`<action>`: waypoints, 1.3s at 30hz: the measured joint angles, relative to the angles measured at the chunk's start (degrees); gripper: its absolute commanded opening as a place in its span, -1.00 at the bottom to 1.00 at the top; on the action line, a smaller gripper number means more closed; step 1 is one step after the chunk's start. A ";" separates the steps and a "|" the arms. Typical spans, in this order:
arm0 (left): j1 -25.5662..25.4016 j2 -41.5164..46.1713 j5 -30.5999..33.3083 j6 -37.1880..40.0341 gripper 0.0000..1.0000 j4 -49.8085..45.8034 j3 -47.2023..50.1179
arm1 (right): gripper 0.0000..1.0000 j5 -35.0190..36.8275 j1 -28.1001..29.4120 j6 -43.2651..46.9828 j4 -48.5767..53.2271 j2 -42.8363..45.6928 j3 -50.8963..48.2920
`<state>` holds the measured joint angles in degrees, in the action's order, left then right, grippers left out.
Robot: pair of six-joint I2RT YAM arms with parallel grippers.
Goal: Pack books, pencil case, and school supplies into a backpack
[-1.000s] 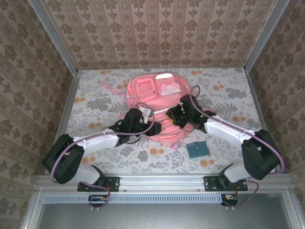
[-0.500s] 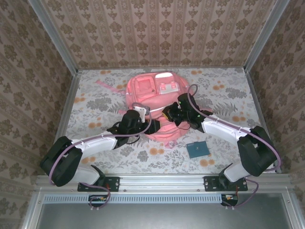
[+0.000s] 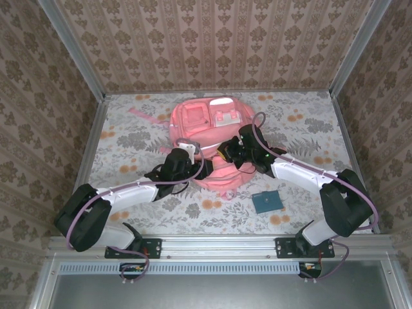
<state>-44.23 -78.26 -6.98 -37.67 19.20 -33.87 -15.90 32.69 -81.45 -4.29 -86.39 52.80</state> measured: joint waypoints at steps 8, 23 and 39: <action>0.07 -1.64 0.59 2.60 -0.15 -1.75 -1.70 | -0.83 0.07 0.37 0.00 0.02 -0.94 1.03; 0.04 -2.69 1.49 1.88 -0.64 -1.70 -2.56 | -0.85 0.66 2.12 -0.26 -0.15 -2.91 2.69; -0.44 -0.33 6.21 2.91 -1.00 -7.72 -3.17 | -0.89 1.57 2.73 0.42 1.62 -3.45 3.87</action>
<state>-44.66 -78.59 -0.78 -34.76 11.49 -37.04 -14.33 35.42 -81.03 -2.68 -89.84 56.66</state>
